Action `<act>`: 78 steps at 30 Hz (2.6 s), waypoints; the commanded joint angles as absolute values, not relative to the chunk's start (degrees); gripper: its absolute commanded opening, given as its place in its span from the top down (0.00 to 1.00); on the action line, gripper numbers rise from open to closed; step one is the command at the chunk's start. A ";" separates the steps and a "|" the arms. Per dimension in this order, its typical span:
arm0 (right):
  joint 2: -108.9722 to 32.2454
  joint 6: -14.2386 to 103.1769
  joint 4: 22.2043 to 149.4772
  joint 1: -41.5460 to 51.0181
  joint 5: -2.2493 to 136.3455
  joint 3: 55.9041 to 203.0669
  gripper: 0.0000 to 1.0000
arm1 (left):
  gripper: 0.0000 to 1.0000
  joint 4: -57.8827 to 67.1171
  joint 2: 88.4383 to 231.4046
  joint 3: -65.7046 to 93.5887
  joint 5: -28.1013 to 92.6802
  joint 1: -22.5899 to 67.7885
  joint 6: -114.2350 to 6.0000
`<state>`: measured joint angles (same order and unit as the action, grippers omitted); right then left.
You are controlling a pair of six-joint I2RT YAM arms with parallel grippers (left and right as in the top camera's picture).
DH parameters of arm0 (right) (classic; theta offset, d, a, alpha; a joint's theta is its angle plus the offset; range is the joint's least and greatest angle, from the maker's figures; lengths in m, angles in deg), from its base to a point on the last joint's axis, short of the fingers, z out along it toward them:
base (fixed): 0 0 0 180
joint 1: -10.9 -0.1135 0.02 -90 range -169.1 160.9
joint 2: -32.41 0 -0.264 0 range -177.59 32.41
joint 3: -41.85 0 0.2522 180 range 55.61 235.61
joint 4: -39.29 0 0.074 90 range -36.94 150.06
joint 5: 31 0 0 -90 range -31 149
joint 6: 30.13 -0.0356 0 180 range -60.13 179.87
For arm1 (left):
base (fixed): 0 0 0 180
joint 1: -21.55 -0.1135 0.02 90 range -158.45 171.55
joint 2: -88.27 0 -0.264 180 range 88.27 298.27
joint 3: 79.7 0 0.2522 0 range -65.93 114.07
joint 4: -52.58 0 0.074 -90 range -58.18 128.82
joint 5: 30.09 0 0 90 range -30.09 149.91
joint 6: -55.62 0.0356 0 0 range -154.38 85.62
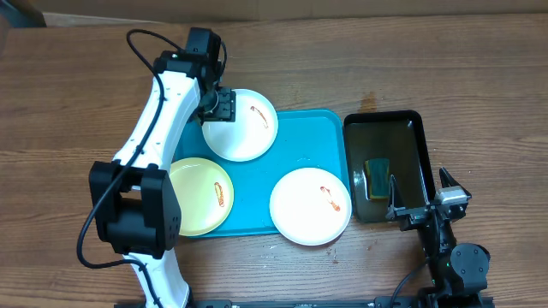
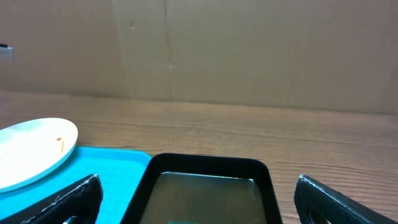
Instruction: Clean dirty plates on tray and stack at the side
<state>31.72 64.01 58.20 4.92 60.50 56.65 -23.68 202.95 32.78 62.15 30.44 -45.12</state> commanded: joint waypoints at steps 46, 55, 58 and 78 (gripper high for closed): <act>-42.44 55.09 131.88 5.29 67.65 136.34 0.09 | 0.96 -9.12 202.90 19.08 52.46 28.34 -44.47; -57.83 50.59 127.55 4.77 67.50 129.85 0.20 | 0.94 -9.16 202.90 19.08 52.42 28.34 -44.47; -59.55 50.35 124.82 4.07 67.63 125.76 0.20 | 0.94 -9.16 202.90 19.08 52.42 28.34 -44.47; -60.30 47.35 100.26 2.61 66.64 104.03 0.96 | 0.91 -9.36 202.90 19.08 52.44 28.31 -44.66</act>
